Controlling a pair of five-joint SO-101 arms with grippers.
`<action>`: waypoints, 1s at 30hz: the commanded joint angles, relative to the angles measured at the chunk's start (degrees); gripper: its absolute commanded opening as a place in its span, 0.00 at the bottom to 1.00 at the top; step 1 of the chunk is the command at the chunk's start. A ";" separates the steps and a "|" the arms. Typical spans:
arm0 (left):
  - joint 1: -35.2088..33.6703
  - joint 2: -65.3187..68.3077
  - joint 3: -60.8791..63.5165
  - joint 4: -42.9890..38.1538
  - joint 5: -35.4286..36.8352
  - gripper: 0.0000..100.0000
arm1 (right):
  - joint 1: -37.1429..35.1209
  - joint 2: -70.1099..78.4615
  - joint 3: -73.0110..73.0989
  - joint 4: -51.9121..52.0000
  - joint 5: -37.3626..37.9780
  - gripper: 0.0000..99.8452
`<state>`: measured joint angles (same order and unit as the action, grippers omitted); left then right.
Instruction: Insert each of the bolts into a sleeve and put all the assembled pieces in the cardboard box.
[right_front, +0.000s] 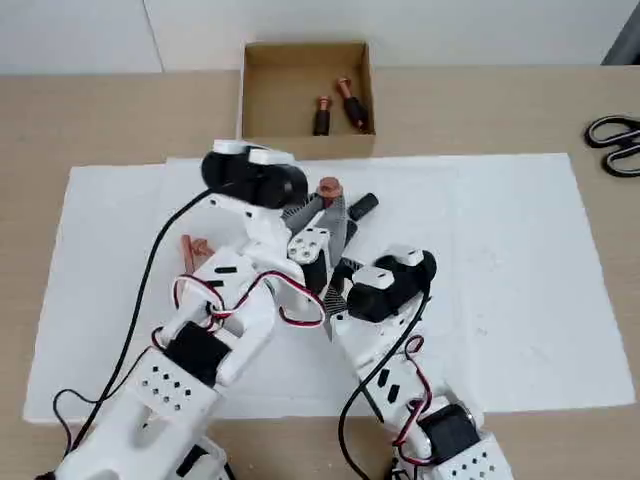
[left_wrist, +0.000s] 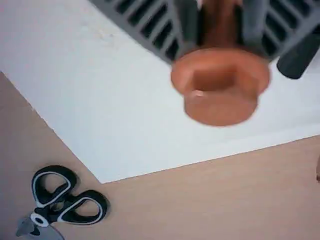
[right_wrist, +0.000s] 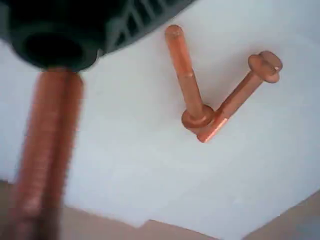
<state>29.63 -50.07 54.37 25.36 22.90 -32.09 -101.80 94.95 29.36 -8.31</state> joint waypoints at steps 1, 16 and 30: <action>1.14 -2.02 -0.48 0.88 -0.26 0.01 | 0.57 -0.92 -0.35 -1.36 -0.44 0.00; 1.93 -2.02 -0.40 -0.88 -0.62 0.01 | 0.57 -1.01 -0.35 -1.19 -0.53 0.00; 0.97 -2.37 5.49 -7.82 -1.93 0.01 | 0.57 -1.01 -0.35 -1.01 -0.44 0.00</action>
<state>30.77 -50.33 60.09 19.21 21.49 -32.09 -101.80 94.95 29.36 -8.31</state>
